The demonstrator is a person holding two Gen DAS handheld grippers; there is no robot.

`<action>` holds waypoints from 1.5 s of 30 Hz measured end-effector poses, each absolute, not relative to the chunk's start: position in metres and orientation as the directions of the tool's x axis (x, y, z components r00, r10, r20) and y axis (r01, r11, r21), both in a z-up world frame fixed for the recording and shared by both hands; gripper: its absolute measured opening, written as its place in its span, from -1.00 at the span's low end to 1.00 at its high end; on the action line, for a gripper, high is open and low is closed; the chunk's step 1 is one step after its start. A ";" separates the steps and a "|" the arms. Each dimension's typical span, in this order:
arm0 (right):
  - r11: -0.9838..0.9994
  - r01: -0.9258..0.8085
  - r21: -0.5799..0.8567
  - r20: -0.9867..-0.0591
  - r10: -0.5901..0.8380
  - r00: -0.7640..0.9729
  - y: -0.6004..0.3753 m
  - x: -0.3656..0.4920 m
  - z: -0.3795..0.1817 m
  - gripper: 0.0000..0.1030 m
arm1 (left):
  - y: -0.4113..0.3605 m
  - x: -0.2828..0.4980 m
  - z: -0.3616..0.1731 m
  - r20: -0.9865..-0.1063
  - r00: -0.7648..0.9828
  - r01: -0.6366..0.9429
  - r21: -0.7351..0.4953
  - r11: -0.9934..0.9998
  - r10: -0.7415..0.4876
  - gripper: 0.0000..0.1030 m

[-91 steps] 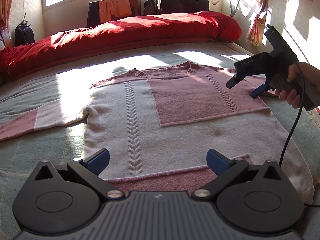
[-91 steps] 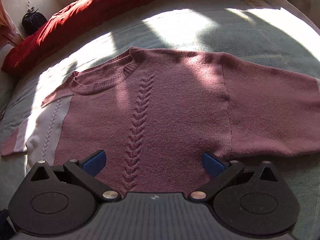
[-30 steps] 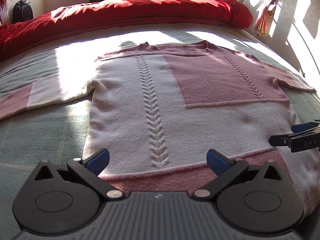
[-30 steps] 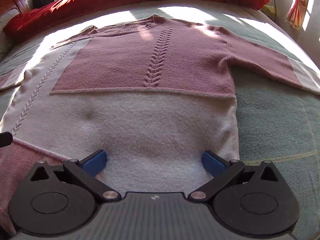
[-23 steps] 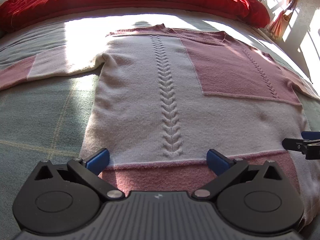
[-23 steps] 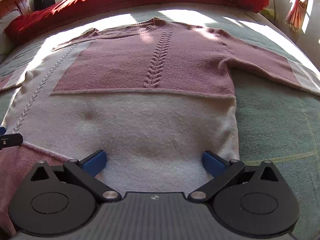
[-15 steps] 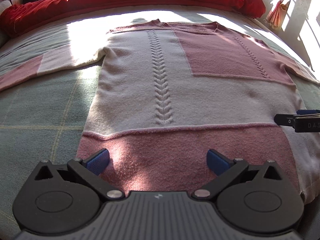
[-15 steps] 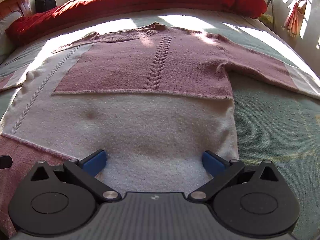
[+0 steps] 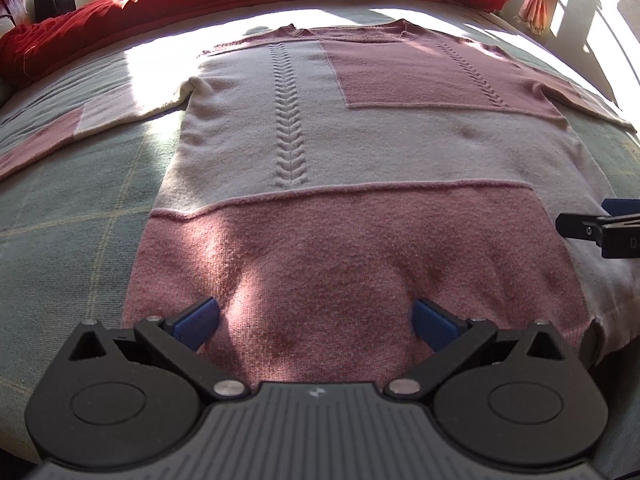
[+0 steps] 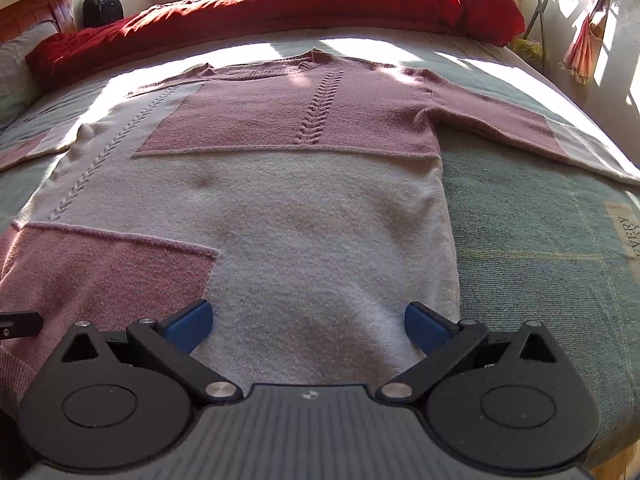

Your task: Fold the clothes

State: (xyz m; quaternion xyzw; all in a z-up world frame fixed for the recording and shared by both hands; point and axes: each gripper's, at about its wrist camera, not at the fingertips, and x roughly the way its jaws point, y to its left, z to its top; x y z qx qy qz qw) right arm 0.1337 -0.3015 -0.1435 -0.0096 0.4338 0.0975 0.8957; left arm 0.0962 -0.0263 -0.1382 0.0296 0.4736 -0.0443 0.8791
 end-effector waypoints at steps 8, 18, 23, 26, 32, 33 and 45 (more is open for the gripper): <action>0.986 -0.146 0.078 -0.797 0.150 0.585 -0.302 0.133 -0.149 1.00 | -0.020 0.092 -0.142 -0.821 0.565 0.102 -0.028 0.994 -0.081 0.99; 0.977 -0.183 0.112 -0.749 0.204 0.631 -0.290 0.134 -0.128 1.00 | -0.022 0.086 -0.138 -0.803 0.589 0.148 0.002 0.989 -0.087 0.99; 0.937 -0.331 0.110 -0.733 0.302 0.610 -0.248 0.145 -0.120 1.00 | -0.020 0.084 -0.143 -0.798 0.595 0.149 -0.002 0.989 -0.091 0.99; 0.923 -0.380 0.066 -0.754 0.295 0.587 -0.226 0.148 -0.128 1.00 | -0.019 0.082 -0.144 -0.792 0.603 0.148 -0.004 0.989 -0.094 0.99; 0.923 -0.385 0.020 -0.773 0.259 0.579 -0.234 0.131 -0.141 1.00 | -0.021 0.082 -0.142 -0.793 0.603 0.152 0.010 0.988 -0.084 0.99; 0.923 -0.385 0.018 -0.772 0.258 0.581 -0.239 0.127 -0.141 1.00 | -0.023 0.082 -0.141 -0.797 0.599 0.152 0.019 0.988 -0.077 0.99; 0.972 -0.207 0.112 -0.743 0.220 0.632 -0.289 0.104 -0.133 1.00 | -0.069 0.118 -0.124 -0.763 0.630 0.287 0.058 0.956 -0.142 0.99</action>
